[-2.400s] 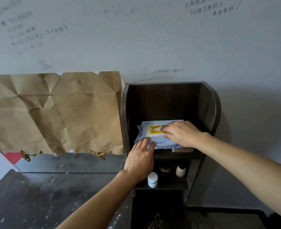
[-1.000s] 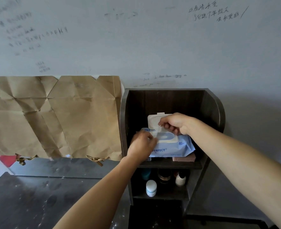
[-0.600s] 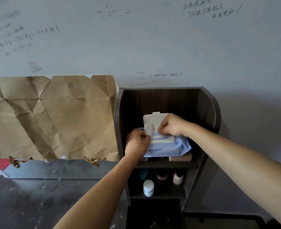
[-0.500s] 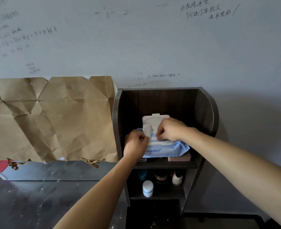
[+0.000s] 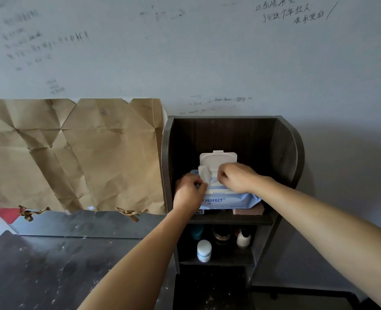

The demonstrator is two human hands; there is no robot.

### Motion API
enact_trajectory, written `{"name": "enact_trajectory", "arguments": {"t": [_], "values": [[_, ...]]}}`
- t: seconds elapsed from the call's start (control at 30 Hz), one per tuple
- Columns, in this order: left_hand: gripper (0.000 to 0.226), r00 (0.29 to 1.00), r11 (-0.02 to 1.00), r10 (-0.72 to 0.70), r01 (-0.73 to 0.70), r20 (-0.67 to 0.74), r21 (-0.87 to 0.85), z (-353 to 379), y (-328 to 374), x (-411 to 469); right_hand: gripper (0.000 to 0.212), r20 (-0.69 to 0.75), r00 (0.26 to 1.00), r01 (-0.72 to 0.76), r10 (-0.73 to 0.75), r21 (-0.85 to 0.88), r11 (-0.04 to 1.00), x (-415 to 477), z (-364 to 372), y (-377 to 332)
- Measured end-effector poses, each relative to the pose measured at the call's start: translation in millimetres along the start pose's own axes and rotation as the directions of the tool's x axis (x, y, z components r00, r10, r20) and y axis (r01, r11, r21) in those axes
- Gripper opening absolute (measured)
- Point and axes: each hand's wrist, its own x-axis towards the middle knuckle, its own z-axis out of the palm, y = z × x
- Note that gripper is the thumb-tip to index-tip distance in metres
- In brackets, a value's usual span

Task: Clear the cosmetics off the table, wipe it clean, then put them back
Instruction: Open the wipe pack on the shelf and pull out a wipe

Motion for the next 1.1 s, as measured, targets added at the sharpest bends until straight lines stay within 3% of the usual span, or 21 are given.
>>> {"name": "enact_trajectory", "arguments": {"t": [0.2, 0.3, 0.4, 0.57, 0.63, 0.7, 0.83, 0.97, 1.03, 1.1], "values": [[0.013, 1.0, 0.999, -0.023, 0.024, 0.008, -0.025, 0, 2, -1, 0.027, -0.022, 0.993, -0.103, 0.12, 0.374, 0.922, 5, 4, 0], [0.017, 0.999, 0.993, -0.042, 0.039, -0.029, -0.112, -2, 4, -1, 0.03, -0.111, 0.971, -0.082, 0.213, 0.681, 0.728, 4, -5, 1], [0.014, 0.998, 0.994, -0.022, 0.015, -0.063, -0.11, -1, 5, -2, 0.025, -0.189, 0.927, -0.012, 0.325, 0.848, 0.529, -7, -24, 2], [0.013, 0.97, 0.97, 0.231, -0.223, -0.073, 0.094, 0, 5, -5, 0.018, -0.239, 0.822, 0.137, 0.516, 0.964, 0.229, -21, -53, 2], [0.021, 0.931, 0.914, 0.365, -0.356, -0.011, 0.193, 1, 4, -6, 0.017, -0.339, 0.721, 0.219, 0.604, 0.939, 0.266, -26, -64, 2], [0.031, 0.887, 0.853, 0.453, -0.46, 0.088, 0.248, 2, 3, -7, 0.018, -0.446, 0.611, 0.255, 0.654, 0.893, 0.371, -32, -73, 0], [0.041, 0.863, 0.782, 0.411, -0.499, 0.292, 0.374, 1, 2, -6, 0.015, -0.618, 0.483, 0.32, 0.621, 0.784, 0.531, -38, -78, -4], [0.044, 0.844, 0.697, 0.358, -0.526, 0.399, 0.487, -2, 4, -4, 0.01, -0.742, 0.343, 0.337, 0.576, 0.669, 0.662, -51, -98, -2], [0.045, 0.827, 0.674, 0.34, -0.547, 0.449, 0.497, -3, 7, -2, 0.012, -0.752, 0.394, 0.298, 0.528, 0.648, 0.701, -58, -103, 1], [0.041, 0.829, 0.717, 0.353, -0.538, 0.435, 0.443, -5, 11, -1, 0.014, -0.705, 0.559, 0.194, 0.436, 0.623, 0.758, -67, -94, 2]]}}
